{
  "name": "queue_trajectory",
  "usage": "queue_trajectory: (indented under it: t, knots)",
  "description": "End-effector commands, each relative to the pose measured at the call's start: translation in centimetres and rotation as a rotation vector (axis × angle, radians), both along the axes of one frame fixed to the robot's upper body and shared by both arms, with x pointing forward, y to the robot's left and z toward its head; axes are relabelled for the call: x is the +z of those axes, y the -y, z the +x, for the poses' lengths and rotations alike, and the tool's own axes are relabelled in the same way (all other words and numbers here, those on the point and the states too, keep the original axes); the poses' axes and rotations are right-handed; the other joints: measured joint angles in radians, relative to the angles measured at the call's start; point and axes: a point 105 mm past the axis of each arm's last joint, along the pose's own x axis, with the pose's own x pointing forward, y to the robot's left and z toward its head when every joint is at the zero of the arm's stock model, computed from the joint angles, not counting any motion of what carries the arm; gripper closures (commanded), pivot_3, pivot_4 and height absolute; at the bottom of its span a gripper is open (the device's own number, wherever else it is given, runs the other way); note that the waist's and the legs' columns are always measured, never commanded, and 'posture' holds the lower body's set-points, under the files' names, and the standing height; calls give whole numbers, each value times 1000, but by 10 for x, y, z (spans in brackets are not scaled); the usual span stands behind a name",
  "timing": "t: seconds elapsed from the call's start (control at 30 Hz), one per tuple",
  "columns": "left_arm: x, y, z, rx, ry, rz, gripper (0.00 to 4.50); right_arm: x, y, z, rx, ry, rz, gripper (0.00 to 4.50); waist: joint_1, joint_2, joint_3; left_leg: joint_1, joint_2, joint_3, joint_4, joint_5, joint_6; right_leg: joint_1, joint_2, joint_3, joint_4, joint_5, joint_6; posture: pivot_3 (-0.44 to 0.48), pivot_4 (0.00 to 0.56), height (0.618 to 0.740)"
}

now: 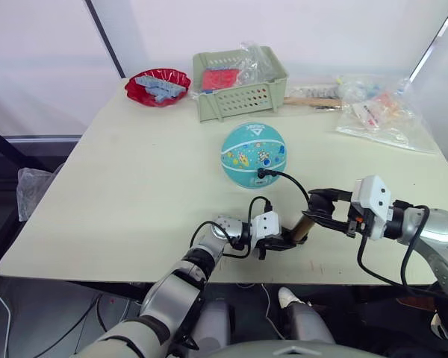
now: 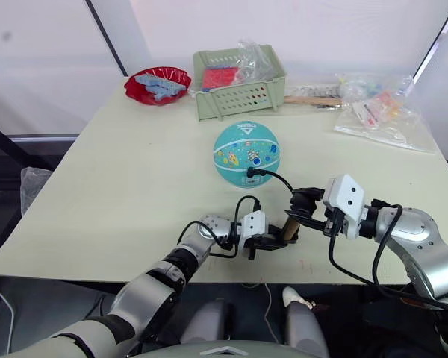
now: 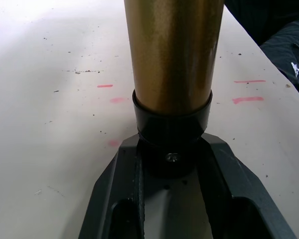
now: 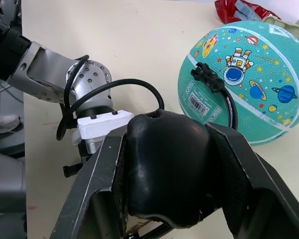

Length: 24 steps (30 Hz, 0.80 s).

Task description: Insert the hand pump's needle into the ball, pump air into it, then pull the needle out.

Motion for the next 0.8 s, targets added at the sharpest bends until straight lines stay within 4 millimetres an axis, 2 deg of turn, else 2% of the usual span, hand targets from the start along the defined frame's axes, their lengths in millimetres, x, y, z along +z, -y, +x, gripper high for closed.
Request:
queue_trajectory:
  t: [0.03,0.2,0.37,0.63,0.8]
  knots:
    - [-37,-21,-19,9,-131,129,3469,37,11,8,-19,38,26,2560,0,2,3,-1,0,0,0,0,0,0,0,0,0,0,0,0,150,736]
    - [-37,-19,-19,9,-130,128,3469,86,14,7,10,87,59,2560,1,6,8,-2,0,0,0,0,0,-1,0,0,0,0,0,0,150,736]
    - [-36,-18,-19,5,-130,126,3469,125,22,0,25,117,80,2560,2,8,13,-3,-1,-1,0,0,0,-1,-1,0,0,0,0,0,150,736]
    - [-37,-17,-20,4,-132,126,3469,172,30,-9,25,180,114,2560,2,9,15,-3,-1,0,0,0,0,-1,-2,0,0,0,0,0,150,736]
    - [-37,-17,-20,4,-132,126,3469,180,31,-11,18,188,109,2560,2,11,16,-4,0,0,0,0,0,-2,-4,0,0,0,0,0,150,736]
